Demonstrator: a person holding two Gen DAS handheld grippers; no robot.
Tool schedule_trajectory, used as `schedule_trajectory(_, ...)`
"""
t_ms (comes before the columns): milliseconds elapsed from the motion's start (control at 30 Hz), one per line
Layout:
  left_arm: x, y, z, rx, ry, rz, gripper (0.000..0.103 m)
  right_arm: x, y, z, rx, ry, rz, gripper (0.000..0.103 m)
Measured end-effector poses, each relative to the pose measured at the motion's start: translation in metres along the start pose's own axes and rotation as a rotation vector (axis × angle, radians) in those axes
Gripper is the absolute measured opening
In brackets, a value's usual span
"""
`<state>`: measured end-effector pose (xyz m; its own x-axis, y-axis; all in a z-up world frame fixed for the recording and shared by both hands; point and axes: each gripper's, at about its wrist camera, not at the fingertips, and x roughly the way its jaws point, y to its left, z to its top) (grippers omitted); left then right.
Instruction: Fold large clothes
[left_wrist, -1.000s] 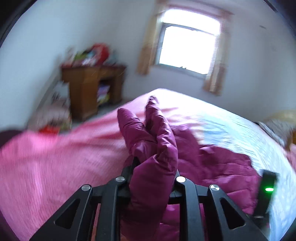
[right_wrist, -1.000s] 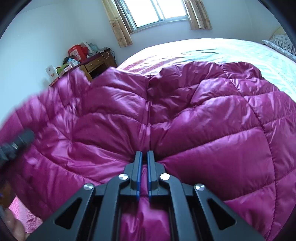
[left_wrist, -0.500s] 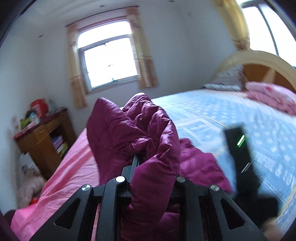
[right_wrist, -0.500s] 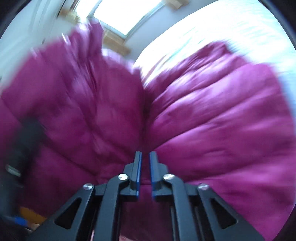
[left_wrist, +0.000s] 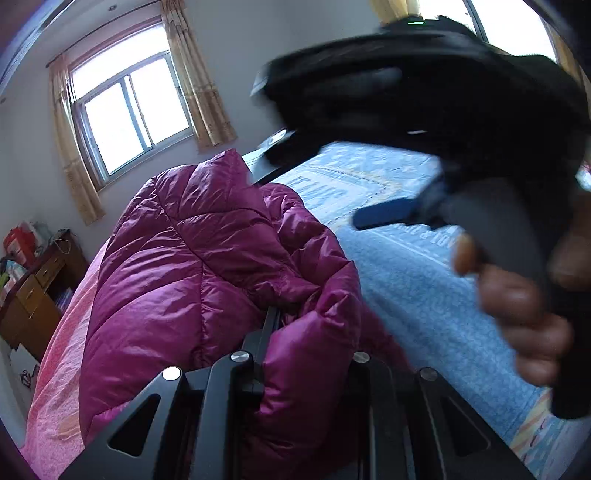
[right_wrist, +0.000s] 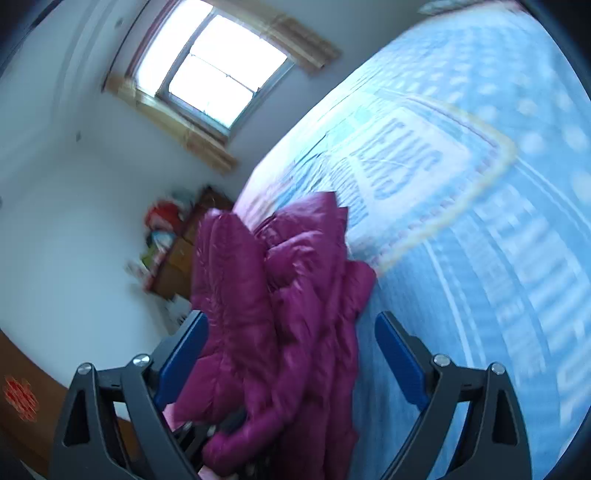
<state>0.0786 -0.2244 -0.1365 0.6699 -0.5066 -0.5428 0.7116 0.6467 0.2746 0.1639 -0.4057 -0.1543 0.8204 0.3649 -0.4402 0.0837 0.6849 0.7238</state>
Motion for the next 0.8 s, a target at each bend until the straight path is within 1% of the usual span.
schedule_trajectory(67, -0.002, 0.008, -0.002, -0.023, 0.005, -0.017, 0.020, 0.026, 0.013, 0.009, -0.062, 0.057, -0.011, 0.095)
schedule_trajectory(133, -0.005, 0.010, -0.004, -0.036, 0.004, -0.029, 0.021, 0.039, 0.018, 0.017, -0.100, 0.093, -0.013, 0.094)
schedule_trajectory(167, -0.006, 0.011, -0.003, -0.040, 0.001, -0.030, 0.021, 0.049, 0.027, 0.018, -0.144, 0.107, -0.019, 0.089)
schedule_trajectory(200, -0.010, 0.012, -0.004, -0.044, -0.002, -0.027, 0.021, 0.058, 0.037, 0.018, -0.210, 0.129, -0.061, 0.061)
schedule_trajectory(233, -0.011, 0.018, 0.000, -0.047, -0.001, -0.032, 0.021, 0.069, 0.047, 0.019, -0.281, 0.150, -0.115, 0.046)
schedule_trajectory(267, -0.015, 0.022, 0.000, -0.050, 0.003, -0.043, 0.021, 0.078, 0.054, 0.017, -0.331, 0.182, -0.136, 0.037)
schedule_trajectory(300, -0.020, 0.026, -0.001, -0.059, 0.009, -0.061, 0.021, 0.081, 0.057, 0.016, -0.348, 0.191, -0.150, 0.032)
schedule_trajectory(333, -0.027, 0.033, -0.001, -0.077, 0.016, -0.087, 0.021, 0.081, 0.058, 0.014, -0.355, 0.184, -0.162, 0.031)
schedule_trajectory(400, -0.043, 0.048, -0.001, -0.124, 0.012, -0.138, 0.022, 0.076, 0.053, 0.012, -0.344, 0.162, -0.154, 0.029)
schedule_trajectory(433, -0.055, 0.057, 0.000, -0.149, 0.002, -0.166, 0.030, 0.070, 0.045, 0.007, -0.320, 0.153, -0.136, 0.029)
schedule_trajectory(467, -0.066, 0.066, 0.000, -0.165, -0.016, -0.183, 0.035, 0.067, 0.037, 0.006, -0.283, 0.149, -0.115, 0.028)
schedule_trajectory(500, -0.078, 0.076, 0.001, -0.177, -0.043, -0.185, 0.046, 0.065, 0.026, 0.006, -0.244, 0.144, -0.097, 0.028)
schedule_trajectory(533, -0.088, 0.089, 0.004, -0.195, -0.076, -0.170, 0.051, 0.064, 0.018, 0.008, -0.213, 0.140, -0.081, 0.028)
schedule_trajectory(600, -0.105, 0.113, 0.010, -0.245, -0.127, -0.135, 0.054, 0.059, -0.002, 0.002, -0.131, 0.135, -0.038, 0.028)
schedule_trajectory(633, -0.108, 0.128, 0.014, -0.277, -0.137, -0.108, 0.056, 0.058, -0.014, -0.001, -0.084, 0.135, -0.023, 0.029)
schedule_trajectory(667, -0.105, 0.138, 0.023, -0.298, -0.137, -0.068, 0.056, 0.058, -0.020, -0.002, -0.051, 0.133, -0.011, 0.029)
schedule_trajectory(733, -0.088, 0.160, 0.045, -0.338, -0.112, 0.042, 0.056, 0.056, -0.030, -0.009, 0.001, 0.127, 0.015, 0.028)
schedule_trajectory(800, -0.064, 0.179, 0.060, -0.402, -0.066, 0.093, 0.056, 0.054, -0.037, -0.017, 0.045, 0.114, 0.037, 0.027)
